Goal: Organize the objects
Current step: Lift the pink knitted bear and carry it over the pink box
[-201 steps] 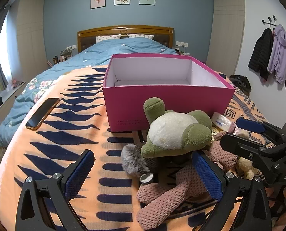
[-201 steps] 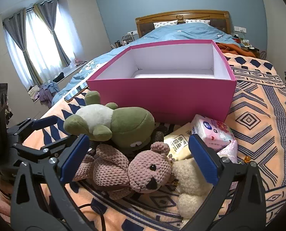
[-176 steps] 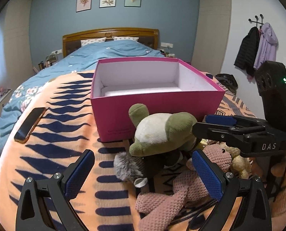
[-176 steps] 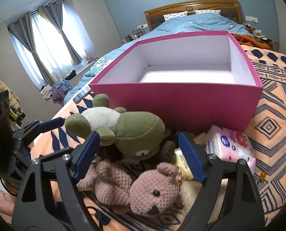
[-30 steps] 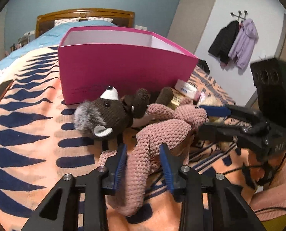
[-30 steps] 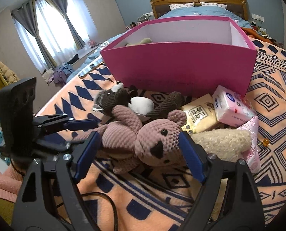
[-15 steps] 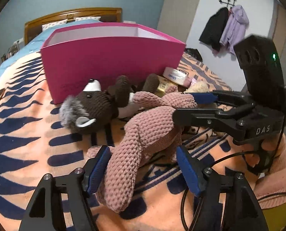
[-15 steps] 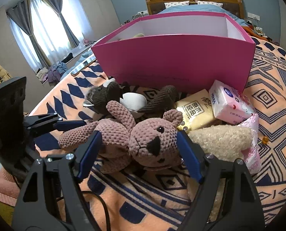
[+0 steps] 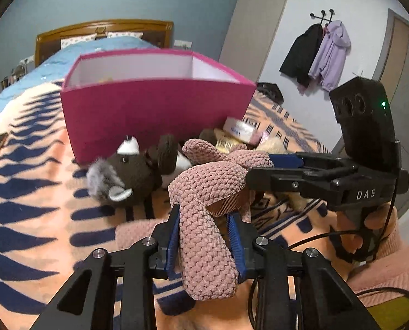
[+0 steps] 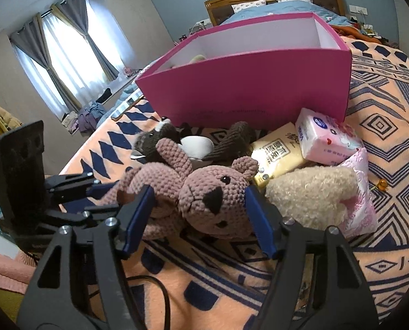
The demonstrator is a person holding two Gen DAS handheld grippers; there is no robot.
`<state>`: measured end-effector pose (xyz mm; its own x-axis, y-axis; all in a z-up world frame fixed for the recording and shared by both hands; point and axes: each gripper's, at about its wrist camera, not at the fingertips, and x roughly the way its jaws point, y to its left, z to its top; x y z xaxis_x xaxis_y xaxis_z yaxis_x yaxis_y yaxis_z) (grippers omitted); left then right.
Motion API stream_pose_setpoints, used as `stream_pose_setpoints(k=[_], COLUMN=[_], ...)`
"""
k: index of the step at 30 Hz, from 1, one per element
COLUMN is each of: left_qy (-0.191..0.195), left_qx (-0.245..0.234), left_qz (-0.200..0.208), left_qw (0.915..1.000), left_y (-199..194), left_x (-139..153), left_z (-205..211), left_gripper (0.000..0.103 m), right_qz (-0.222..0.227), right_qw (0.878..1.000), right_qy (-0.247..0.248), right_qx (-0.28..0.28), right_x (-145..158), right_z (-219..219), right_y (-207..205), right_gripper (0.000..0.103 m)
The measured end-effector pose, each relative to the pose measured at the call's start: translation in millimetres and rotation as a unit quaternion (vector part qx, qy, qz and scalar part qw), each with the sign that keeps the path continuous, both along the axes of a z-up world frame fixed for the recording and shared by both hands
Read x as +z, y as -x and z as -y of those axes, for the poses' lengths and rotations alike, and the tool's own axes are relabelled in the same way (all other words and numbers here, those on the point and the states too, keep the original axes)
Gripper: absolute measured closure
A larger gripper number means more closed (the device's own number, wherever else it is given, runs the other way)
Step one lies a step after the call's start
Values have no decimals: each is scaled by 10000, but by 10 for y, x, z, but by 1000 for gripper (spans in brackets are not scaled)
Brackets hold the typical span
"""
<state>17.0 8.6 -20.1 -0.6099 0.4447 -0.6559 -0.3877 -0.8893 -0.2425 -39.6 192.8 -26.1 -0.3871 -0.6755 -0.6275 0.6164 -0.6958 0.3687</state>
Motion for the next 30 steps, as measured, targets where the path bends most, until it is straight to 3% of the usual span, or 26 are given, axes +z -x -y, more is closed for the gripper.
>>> stream_pose_setpoints(k=[16,30], left_qy=[177,320], left_qx=[191,462], left_qz=[-968,-1459], left_qw=[9950,9877], left_y=[155,675], left_x=[774,1148], left_z=[155,246], left_gripper=[71,70], right_qz=[-635,-891], right_qw=[9975,9951], right_qy=[280,432], right_qx=[90,18], right_x=[619,1011], right_z=[145,356], right_y=[77,622], right_gripper=[33,33])
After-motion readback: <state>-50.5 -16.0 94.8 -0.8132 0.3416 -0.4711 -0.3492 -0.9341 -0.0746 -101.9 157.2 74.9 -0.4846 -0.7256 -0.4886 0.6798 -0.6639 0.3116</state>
